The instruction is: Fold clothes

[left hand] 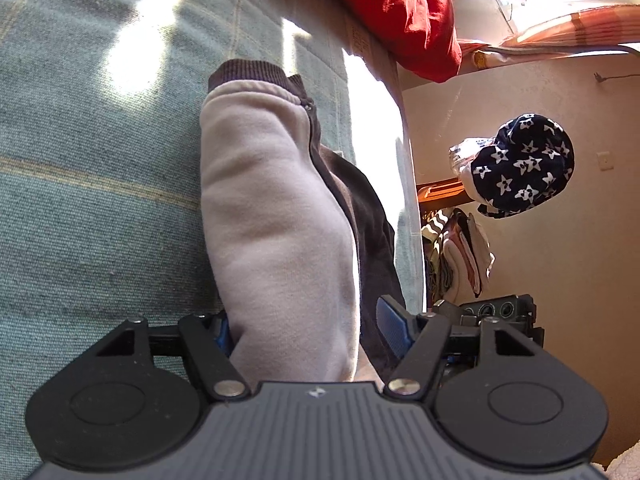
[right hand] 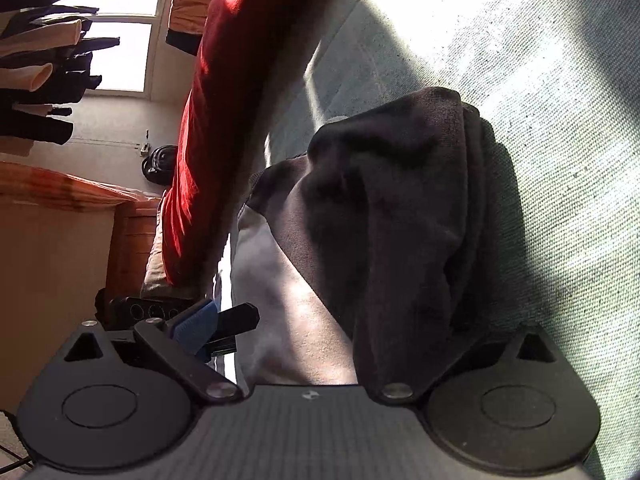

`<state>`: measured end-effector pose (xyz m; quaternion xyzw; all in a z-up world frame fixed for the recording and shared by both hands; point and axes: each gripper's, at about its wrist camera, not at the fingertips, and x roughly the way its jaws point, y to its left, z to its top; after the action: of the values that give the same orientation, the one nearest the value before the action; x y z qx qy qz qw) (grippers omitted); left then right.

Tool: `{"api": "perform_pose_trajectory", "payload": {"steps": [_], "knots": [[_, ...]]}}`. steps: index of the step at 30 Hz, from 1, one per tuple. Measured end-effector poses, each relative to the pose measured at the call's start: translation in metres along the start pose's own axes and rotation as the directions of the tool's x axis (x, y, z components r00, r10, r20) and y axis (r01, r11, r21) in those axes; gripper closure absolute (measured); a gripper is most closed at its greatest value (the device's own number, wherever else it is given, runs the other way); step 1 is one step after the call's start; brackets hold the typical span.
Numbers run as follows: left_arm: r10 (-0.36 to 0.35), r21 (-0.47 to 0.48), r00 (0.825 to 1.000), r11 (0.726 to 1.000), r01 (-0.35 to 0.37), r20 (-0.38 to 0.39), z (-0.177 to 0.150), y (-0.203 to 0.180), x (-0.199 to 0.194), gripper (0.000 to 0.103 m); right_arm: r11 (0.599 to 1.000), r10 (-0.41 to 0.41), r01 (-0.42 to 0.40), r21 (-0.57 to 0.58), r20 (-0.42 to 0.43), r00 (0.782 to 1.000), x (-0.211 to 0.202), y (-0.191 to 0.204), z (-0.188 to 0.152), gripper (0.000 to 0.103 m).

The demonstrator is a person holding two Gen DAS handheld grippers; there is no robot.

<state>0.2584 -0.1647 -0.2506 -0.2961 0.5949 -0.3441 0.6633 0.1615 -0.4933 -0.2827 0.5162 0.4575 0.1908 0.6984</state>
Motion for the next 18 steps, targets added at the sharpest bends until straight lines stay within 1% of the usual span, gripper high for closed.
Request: {"api": "perform_pose_trajectory", "payload": {"steps": [4, 8, 10, 15, 18], "knots": [[0.007, 0.027, 1.0, 1.0, -0.007, -0.001, 0.0, -0.007, -0.002, 0.036, 1.0, 0.011, -0.011, -0.006, -0.001, 1.0, -0.001, 0.007, 0.0, 0.002], [-0.009, 0.031, 1.0, 0.999, 0.009, 0.007, 0.0, -0.014, -0.006, 0.036, 1.0, 0.018, -0.018, -0.016, 0.003, 1.0, -0.005, 0.015, -0.001, 0.002], [-0.014, 0.037, 1.0, 0.999, 0.014, 0.008, 0.0, -0.018, -0.008, 0.036, 0.999, 0.028, -0.028, -0.016, -0.005, 1.0, -0.005, 0.019, -0.001, 0.0], [-0.009, 0.055, 1.0, 0.998, 0.008, 0.018, -0.003, -0.025, -0.014, 0.036, 0.998, 0.008, -0.009, -0.064, -0.018, 1.0, -0.005, 0.033, -0.005, 0.0], [-0.006, 0.051, 1.0, 0.999, 0.004, 0.03, -0.006, -0.025, -0.022, 0.036, 0.997, 0.018, -0.02, -0.07, -0.027, 0.999, -0.005, 0.04, -0.008, 0.0]]}}
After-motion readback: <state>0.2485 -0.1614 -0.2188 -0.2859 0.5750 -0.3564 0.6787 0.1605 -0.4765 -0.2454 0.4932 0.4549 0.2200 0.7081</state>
